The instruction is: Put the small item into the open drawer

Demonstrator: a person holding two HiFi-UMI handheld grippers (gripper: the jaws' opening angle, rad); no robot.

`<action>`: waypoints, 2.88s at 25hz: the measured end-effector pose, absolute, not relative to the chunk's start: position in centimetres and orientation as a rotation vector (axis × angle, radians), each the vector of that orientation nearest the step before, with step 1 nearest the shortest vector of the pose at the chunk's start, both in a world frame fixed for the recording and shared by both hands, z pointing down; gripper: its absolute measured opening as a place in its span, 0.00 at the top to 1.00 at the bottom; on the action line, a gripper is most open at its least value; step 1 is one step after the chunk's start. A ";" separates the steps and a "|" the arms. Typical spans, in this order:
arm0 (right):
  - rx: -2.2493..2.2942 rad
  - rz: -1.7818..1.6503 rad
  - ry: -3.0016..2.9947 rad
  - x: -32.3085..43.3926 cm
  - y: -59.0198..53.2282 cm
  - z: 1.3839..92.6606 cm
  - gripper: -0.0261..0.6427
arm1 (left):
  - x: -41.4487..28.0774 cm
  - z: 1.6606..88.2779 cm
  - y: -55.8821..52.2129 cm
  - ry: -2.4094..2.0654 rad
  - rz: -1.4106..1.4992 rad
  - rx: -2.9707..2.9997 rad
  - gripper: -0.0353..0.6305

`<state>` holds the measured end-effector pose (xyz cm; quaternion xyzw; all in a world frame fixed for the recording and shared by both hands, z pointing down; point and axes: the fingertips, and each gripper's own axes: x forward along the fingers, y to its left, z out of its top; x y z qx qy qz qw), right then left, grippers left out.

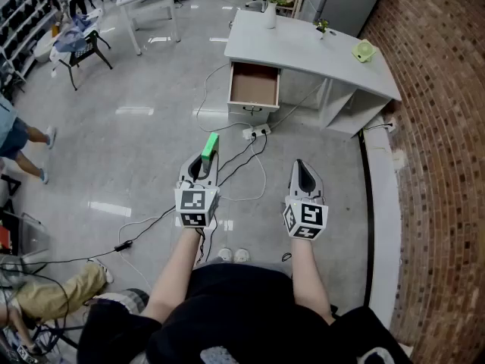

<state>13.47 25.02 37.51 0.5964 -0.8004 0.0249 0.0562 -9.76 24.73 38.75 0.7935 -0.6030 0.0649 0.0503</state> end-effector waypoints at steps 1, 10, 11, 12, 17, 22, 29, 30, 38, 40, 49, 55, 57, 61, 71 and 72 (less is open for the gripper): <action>1.811 0.078 -2.427 13.5 25.0 37.6 0.96 | -9.6 38.8 24.7 -1.833 0.198 2.418 0.81; 1.826 0.102 -2.422 13.9 25.3 38.1 0.96 | -9.4 39.5 24.7 -1.811 0.203 2.415 0.81; 1.828 0.107 -2.423 14.0 25.2 38.1 0.96 | -9.4 39.6 24.6 -1.810 0.205 2.414 0.81; 1.831 0.116 -2.426 14.0 25.2 38.1 0.96 | -9.4 39.6 24.6 -1.808 0.206 2.414 0.81; 1.840 0.151 -2.428 14.2 25.0 38.6 0.96 | -9.3 40.1 24.3 -1.795 0.209 2.411 0.81; 1.848 0.163 -2.427 13.5 25.0 38.8 0.96 | -9.9 40.4 24.1 -1.774 0.202 2.413 0.81; 1.868 0.149 -2.408 12.5 25.1 39.0 0.96 | -11.3 41.3 23.9 -1.750 0.198 2.413 0.81; 1.869 0.136 -2.401 12.4 25.1 39.0 0.96 | -11.6 41.4 23.9 -1.748 0.195 2.413 0.81; 1.927 0.105 -2.366 13.0 24.0 38.3 0.96 | -12.9 41.7 22.4 -1.740 0.192 2.414 0.81; 1.936 0.103 -2.363 13.1 23.2 38.0 0.96 | -12.9 41.6 21.6 -1.735 0.190 2.418 0.81; 1.903 0.093 -2.368 13.3 17.0 38.8 0.96 | -12.6 42.6 15.6 -1.747 0.205 2.398 0.81; 1.870 0.083 -2.406 14.3 8.4 41.1 0.96 | -11.7 44.9 8.3 -1.789 0.221 2.367 0.81; 1.856 0.096 -2.419 14.6 4.8 41.6 0.96 | -11.4 45.5 5.1 -1.803 0.230 2.347 0.81; 1.817 0.113 -2.447 15.0 -2.0 41.5 0.96 | -10.0 45.5 -1.0 -1.808 0.252 2.326 0.81; 1.718 0.178 -2.518 14.6 -17.1 42.3 0.96 | -8.4 44.9 -13.8 -1.837 0.330 2.323 0.81; 1.703 0.181 -2.523 14.4 -18.6 42.4 0.96 | -8.3 44.9 -15.1 -1.840 0.329 2.321 0.81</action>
